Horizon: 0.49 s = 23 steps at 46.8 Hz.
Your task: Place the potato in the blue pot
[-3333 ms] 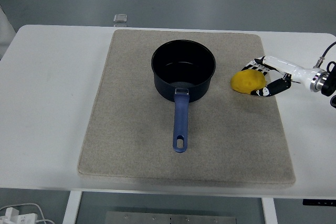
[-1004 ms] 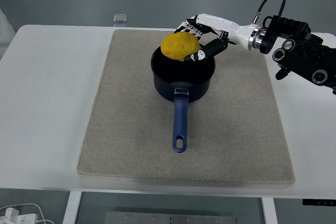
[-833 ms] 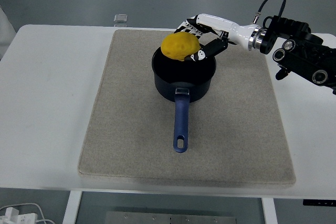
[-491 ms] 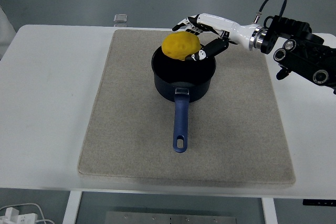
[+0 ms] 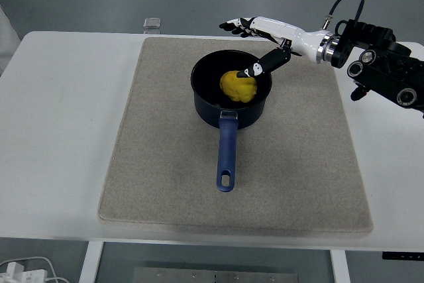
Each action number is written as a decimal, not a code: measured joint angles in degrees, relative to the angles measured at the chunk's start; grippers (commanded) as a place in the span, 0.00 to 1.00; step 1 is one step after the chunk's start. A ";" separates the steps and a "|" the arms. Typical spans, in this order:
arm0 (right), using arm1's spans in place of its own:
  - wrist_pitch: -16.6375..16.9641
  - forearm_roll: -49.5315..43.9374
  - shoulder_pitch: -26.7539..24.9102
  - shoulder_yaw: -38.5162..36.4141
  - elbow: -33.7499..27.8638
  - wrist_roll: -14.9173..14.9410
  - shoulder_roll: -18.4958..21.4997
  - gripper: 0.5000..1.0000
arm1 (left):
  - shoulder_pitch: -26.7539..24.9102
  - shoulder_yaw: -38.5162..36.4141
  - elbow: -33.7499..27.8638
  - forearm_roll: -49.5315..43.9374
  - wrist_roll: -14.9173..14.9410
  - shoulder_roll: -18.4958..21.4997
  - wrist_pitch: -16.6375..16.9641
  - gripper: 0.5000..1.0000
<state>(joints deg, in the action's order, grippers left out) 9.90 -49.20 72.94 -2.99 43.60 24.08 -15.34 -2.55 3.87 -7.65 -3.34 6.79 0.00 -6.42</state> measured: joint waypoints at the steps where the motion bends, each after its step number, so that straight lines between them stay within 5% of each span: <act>1: -0.06 0.00 -0.04 0.00 -0.05 0.00 -0.09 0.87 | 0.00 0.00 0.00 0.00 0.00 0.00 0.00 1.00; 11: -3.24 3.02 -2.55 -1.57 -0.36 0.00 -3.05 0.87 | 0.00 0.00 0.00 0.00 0.00 0.00 0.00 1.00; 23: -3.14 27.27 -7.77 -6.84 -7.02 -0.07 -5.92 0.87 | 0.01 0.00 0.00 0.00 0.00 0.00 0.00 1.00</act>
<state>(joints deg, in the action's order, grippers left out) 6.76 -21.94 65.17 -9.83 36.58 24.01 -21.26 -2.54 3.87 -7.65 -3.34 6.79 0.00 -6.42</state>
